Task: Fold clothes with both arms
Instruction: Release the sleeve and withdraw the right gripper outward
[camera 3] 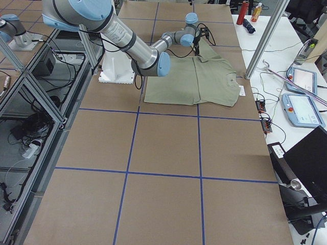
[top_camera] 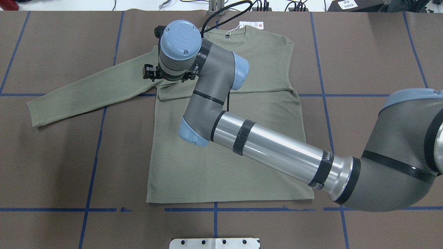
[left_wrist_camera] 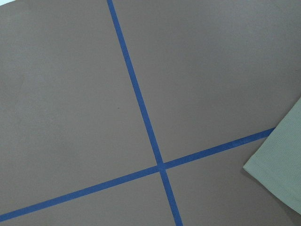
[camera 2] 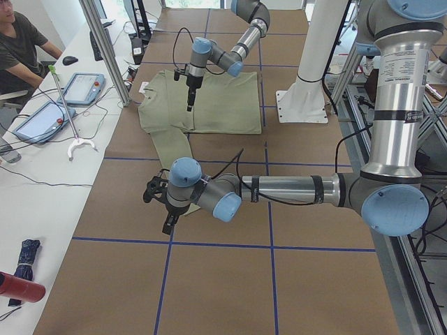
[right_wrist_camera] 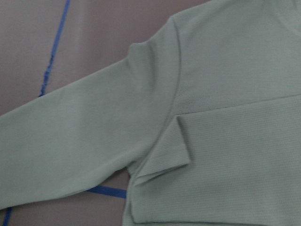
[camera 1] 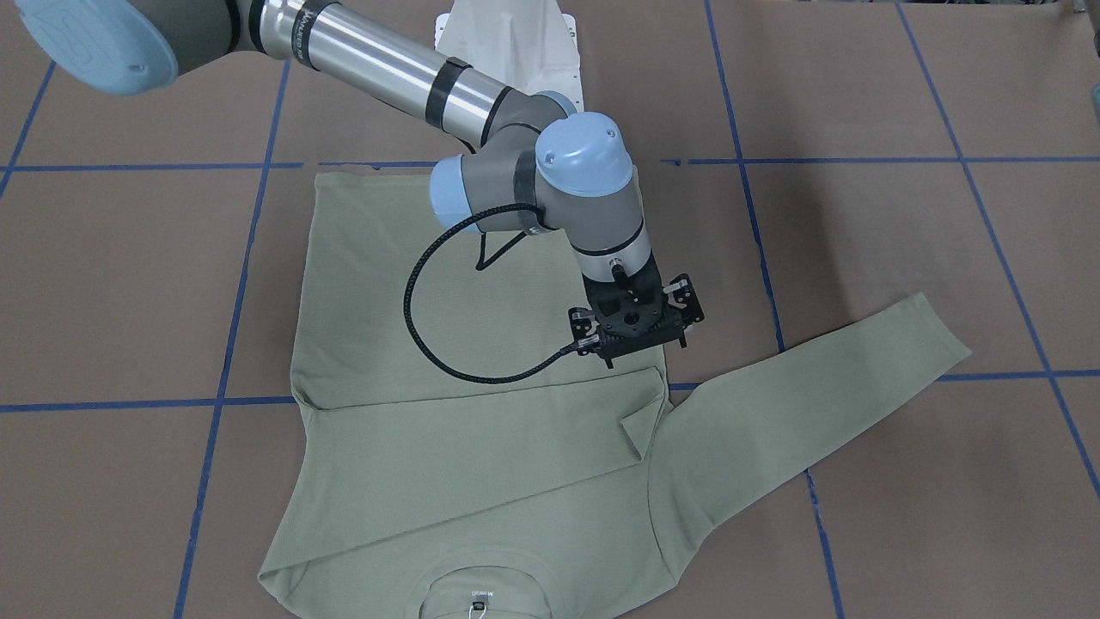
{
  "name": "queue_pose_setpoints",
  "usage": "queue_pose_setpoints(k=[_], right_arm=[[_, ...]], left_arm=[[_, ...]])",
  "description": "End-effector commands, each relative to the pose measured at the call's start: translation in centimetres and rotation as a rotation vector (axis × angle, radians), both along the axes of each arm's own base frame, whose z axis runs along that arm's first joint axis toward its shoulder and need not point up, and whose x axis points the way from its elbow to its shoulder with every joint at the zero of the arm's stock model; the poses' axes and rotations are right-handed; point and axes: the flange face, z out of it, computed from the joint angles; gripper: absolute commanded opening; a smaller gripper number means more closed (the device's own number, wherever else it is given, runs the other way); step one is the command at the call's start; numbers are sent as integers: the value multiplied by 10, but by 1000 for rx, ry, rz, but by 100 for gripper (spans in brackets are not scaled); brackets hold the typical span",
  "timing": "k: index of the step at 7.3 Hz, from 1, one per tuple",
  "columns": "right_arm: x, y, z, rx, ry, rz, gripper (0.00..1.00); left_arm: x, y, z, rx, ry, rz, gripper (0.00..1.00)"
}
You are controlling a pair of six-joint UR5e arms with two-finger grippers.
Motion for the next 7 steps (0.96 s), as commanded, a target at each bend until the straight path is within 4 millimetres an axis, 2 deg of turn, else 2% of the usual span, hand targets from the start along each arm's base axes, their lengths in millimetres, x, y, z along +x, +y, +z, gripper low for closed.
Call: queue_pose_setpoints(k=[1, 2, 3, 4, 5, 6, 7], right_arm=[[83, -23, 53, -116, 156, -21, 100], [128, -41, 91, -158, 199, -26, 100], [176, -50, 132, -177, 252, -61, 100], [238, -48, 182, -145, 303, -99, 100], [290, -52, 223, -102, 324, -147, 100], [327, -55, 258, -115, 311, -177, 100], [356, -51, 282, -99, 300, -216, 100]], left_arm=[[94, 19, -12, -106, 147, -146, 100], [122, 39, -3, -126, 167, -204, 100], [149, 45, -1, -191, 174, -262, 100], [168, 50, 0, -248, 186, -329, 100], [175, 52, 1, -257, 183, -343, 100], [180, 51, 3, -238, 162, -360, 100], [185, 52, 13, -232, 135, -373, 100]])
